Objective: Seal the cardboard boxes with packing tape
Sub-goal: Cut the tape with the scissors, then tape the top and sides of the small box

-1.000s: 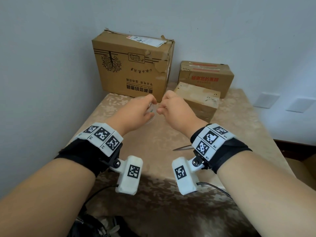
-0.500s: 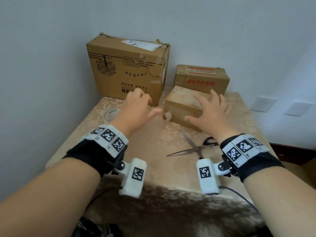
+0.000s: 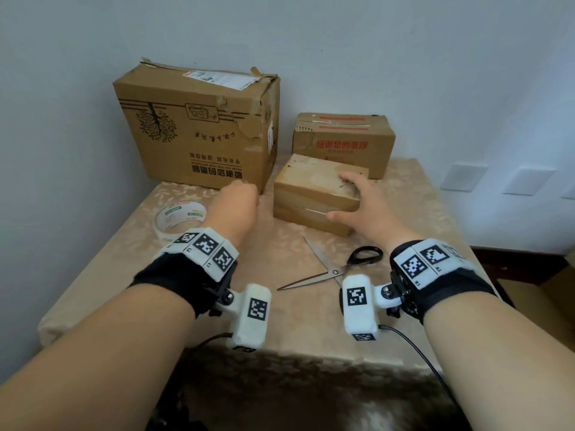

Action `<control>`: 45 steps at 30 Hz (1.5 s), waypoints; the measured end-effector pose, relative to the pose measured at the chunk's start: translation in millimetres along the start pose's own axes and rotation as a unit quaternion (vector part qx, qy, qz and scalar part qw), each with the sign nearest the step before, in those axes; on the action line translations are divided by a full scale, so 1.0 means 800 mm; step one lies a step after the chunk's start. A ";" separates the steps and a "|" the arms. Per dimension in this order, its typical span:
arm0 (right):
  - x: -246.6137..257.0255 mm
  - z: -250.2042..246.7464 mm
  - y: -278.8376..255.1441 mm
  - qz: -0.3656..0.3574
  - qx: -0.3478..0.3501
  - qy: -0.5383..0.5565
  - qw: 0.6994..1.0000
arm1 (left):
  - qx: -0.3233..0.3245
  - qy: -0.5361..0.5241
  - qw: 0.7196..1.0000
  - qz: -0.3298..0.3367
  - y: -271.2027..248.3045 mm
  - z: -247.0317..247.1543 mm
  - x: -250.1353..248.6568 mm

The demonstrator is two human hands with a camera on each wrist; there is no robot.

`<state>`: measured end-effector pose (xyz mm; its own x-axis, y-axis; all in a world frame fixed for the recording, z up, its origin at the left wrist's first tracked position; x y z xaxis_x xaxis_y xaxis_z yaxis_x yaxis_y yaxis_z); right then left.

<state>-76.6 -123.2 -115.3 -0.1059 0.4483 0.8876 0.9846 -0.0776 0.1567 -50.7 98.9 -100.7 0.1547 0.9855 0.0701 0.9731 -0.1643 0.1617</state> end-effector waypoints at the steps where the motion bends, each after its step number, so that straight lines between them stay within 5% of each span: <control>1: -0.001 0.001 0.000 0.004 0.001 0.012 1.000 | 0.008 0.049 0.999 0.003 0.000 0.003 0.007; 8: -0.004 0.000 -0.009 0.032 0.016 0.061 0.998 | 0.051 0.229 0.972 0.028 -0.002 0.015 0.011; 13: -0.004 -0.006 -0.015 0.030 0.013 0.097 0.995 | 0.073 0.105 0.991 0.027 -0.002 0.013 0.004; 20: -0.002 -0.008 -0.015 0.008 0.019 0.098 0.995 | 0.062 0.069 0.995 0.020 0.006 0.013 0.007; 25: 0.002 -0.010 -0.021 -0.008 0.028 0.097 0.995 | 0.124 0.030 0.992 0.006 0.011 0.011 0.007; 29: 0.008 -0.019 -0.028 -0.040 0.009 0.047 0.998 | -0.100 -0.112 0.989 0.005 -0.003 -0.057 -0.003; 34: 0.009 -0.025 -0.028 -0.059 0.018 -0.018 0.998 | 0.033 -0.104 0.982 0.154 -0.001 -0.020 -0.065; 37: 0.009 -0.022 -0.025 -0.061 0.017 -0.025 0.998 | 0.040 -0.148 0.981 0.119 0.016 -0.010 -0.062; 42: -0.007 -0.014 -0.029 -0.019 0.034 0.134 0.990 | 0.072 -0.287 0.954 0.057 0.019 -0.008 -0.060; 45: 0.003 -0.036 -0.034 -0.005 -0.041 0.191 0.981 | 0.067 -0.434 0.898 0.025 0.016 -0.015 -0.045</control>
<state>-107.4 -145.7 -105.3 -0.1758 0.0847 0.9808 0.9705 -0.1521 0.1871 -46.1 60.6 -89.7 0.2166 0.6486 -0.7297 0.9643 -0.2587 0.0563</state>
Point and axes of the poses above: each hand's wrist, its own y-axis towards the middle knuckle, its own z-axis out of the palm, x = y × z, the point moved 8 cm from there along y, towards the middle knuckle, and after that the axes turned 15 degrees about y, right-handed, at the moved point
